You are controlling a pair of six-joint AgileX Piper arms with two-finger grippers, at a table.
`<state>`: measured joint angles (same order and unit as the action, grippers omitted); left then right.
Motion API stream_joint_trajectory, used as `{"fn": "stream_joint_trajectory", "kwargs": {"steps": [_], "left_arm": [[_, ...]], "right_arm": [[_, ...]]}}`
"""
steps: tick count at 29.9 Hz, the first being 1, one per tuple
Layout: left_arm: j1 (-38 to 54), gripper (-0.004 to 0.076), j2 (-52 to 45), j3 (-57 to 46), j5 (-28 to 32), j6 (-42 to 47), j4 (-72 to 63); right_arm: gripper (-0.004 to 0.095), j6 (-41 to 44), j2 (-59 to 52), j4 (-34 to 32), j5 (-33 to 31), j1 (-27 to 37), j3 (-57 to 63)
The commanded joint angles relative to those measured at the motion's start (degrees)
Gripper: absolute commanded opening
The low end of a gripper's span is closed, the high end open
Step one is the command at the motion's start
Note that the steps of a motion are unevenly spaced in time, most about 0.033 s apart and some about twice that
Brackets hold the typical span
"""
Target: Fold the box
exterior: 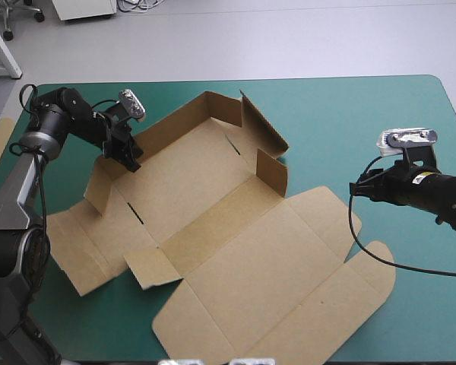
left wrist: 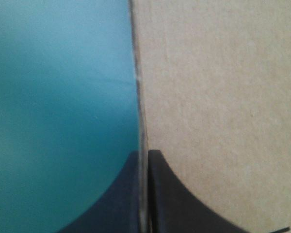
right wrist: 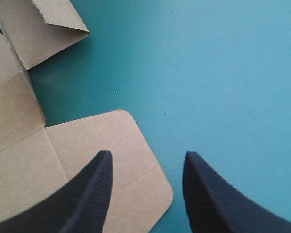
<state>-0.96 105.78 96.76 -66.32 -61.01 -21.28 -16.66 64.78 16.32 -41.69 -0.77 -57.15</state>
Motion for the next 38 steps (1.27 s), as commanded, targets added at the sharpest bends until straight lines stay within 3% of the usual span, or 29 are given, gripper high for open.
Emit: {"fn": "stream_joint_trajectory", "kwargs": {"steps": [1, 8, 14, 18, 22, 28, 31, 35, 38], "left_arm": [[-1.49, -0.0010, -2.59, 4.38, 6.89, -3.81, -1.55], [-5.20, -0.0009, -1.46, 8.58, 18.82, -11.06, -1.68], [-8.89, -0.0010, -1.22, 9.54, 24.38, -22.40, -1.42], [-11.67, -0.0010, -1.45, 9.54, 27.28, -24.72, -0.99], [-14.75, -0.0011, -1.55, 9.12, 27.69, -24.35, 3.76], [-19.24, -0.0011, -2.57, 8.90, 29.73, -13.83, 13.70], [-21.88, -0.0011, -4.21, 6.75, 32.09, -7.52, 21.28], [-25.02, -0.0011, -8.47, -2.03, 41.58, 2.39, 30.69], [-26.58, -0.0011, -12.30, -9.42, 47.59, 4.89, 33.32]], "right_arm": [[0.0427, -0.50, -0.83, 0.40, 2.56, 0.00, -1.91], [0.0419, -0.50, -0.83, 0.40, 3.16, 0.00, -1.91], [0.0396, -0.36, -0.83, 0.40, 3.41, 0.00, -1.91], [0.0396, 0.48, -0.83, -0.60, 5.43, 0.24, -2.05], [0.0395, 6.28, -0.83, -7.81, 6.20, 0.24, -2.98], [0.0395, 17.67, -0.83, -22.04, 5.95, 0.24, -6.47], [0.0395, 20.27, -0.61, -24.05, 5.95, 0.24, -8.46], [0.0395, 21.14, 1.51, -24.07, 4.33, 0.32, -11.23], [0.0397, 21.14, 3.93, -24.07, 2.20, 0.45, -14.44]]}}
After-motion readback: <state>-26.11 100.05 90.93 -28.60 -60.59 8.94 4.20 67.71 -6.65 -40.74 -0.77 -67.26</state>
